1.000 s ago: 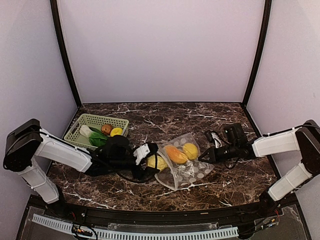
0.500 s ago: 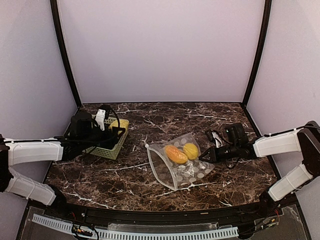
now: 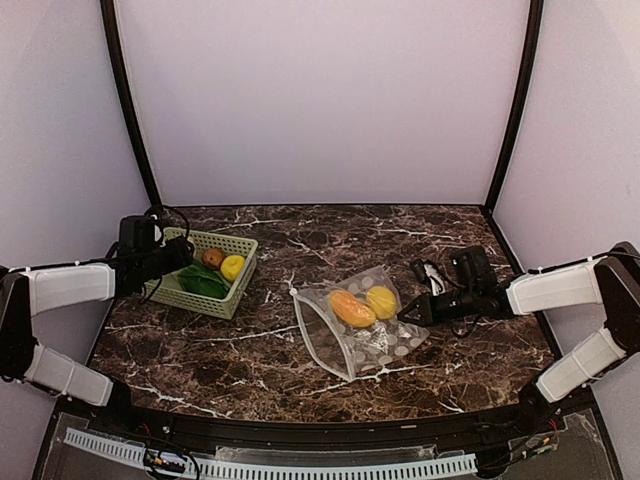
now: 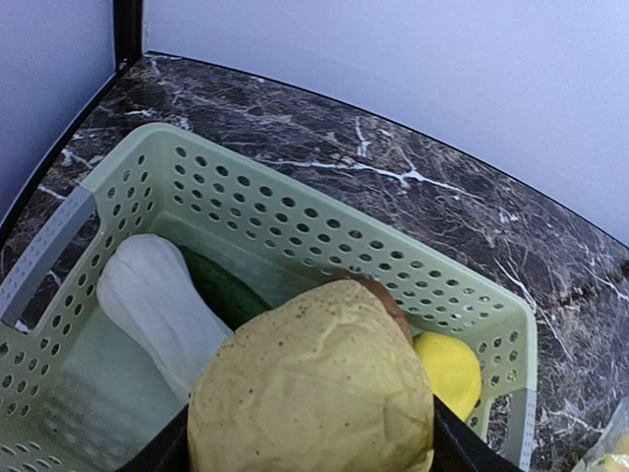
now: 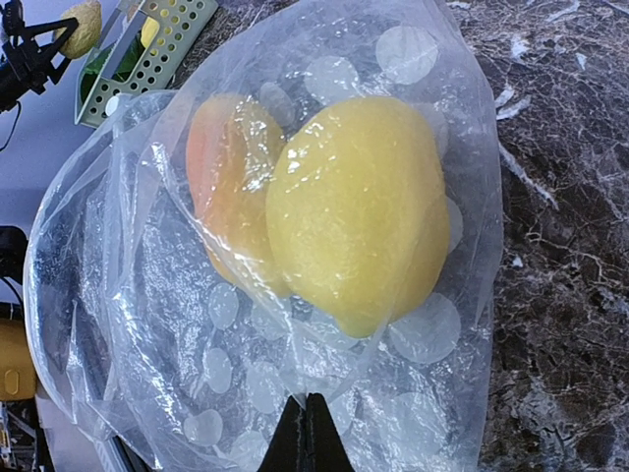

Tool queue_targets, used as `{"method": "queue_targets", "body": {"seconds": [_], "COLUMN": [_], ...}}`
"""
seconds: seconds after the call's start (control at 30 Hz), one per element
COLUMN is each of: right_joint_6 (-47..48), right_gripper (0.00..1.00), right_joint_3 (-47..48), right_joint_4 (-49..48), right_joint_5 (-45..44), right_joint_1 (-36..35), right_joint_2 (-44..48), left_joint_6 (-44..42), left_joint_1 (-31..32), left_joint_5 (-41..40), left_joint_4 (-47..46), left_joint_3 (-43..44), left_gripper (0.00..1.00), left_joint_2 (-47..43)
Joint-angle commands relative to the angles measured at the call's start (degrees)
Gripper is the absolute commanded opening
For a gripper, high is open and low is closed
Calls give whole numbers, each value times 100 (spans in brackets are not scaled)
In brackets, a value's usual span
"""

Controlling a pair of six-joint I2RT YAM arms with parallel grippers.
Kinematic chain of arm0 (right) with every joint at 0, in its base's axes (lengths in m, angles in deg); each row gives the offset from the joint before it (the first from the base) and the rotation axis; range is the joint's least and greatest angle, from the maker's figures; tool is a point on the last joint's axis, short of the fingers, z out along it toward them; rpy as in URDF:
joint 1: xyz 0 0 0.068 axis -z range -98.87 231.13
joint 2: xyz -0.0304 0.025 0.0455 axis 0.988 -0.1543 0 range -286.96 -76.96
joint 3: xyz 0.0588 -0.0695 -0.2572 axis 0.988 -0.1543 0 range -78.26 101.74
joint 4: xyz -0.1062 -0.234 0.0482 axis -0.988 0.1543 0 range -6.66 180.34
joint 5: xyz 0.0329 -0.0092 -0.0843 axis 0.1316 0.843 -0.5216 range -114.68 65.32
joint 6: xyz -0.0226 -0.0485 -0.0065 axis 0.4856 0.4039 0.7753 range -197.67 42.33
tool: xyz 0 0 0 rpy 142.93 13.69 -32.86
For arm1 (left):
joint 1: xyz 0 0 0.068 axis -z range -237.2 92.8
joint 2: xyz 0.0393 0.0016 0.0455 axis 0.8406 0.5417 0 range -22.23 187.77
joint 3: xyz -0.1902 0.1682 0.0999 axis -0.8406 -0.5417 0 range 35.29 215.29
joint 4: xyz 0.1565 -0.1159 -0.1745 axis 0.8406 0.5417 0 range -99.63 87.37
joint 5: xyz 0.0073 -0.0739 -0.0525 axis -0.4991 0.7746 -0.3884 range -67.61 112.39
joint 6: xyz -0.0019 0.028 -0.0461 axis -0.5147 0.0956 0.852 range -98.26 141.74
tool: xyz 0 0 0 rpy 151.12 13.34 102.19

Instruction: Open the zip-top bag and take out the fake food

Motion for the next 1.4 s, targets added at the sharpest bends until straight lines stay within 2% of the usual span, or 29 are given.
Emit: {"method": "queue_targets", "body": {"seconds": [0.0,0.23,0.4,0.57,0.63,0.7,0.97,1.1,1.17,1.37], "right_joint_6": [-22,-39,-83,-99,-130,-165,-313,-407,-488,-615], "right_gripper": [0,0,0,0,0,0,0,0,0,1], "right_joint_3": [-98,-120,-193,-234,-232,-236,-252,-257,-278,-367], "right_joint_4": [-158,-197,-270,-287,-303,-314,-314,-321,-381,-402], "right_joint_5": [96,145,202,267,298,314,244,208,190,156], "right_joint_1": [25,24,24,24,9,-21,-219,-357,-462,-633], "right_joint_2": [44,84,137,201,223,242,319,333,339,368], "left_joint_6": [426,398,376,346,337,364,141,32,33,-87], "left_joint_1": [-233,-267,-276,-276,-270,-259,249,658,873,1715], "left_joint_5": [-51,45,-62,57,235,450,240,464,753,1269], "left_joint_4": [13,-36,89,91,42,-21,185,43,-38,-471], "left_joint_3": [305,952,1343,1328,1184,1024,484,179,34,-481], "left_gripper": [50,57,72,85,95,98,97,93,89,67], "left_joint_2": [397,1344,1739,1592,1432,1238,310,-4,-105,-199]}}
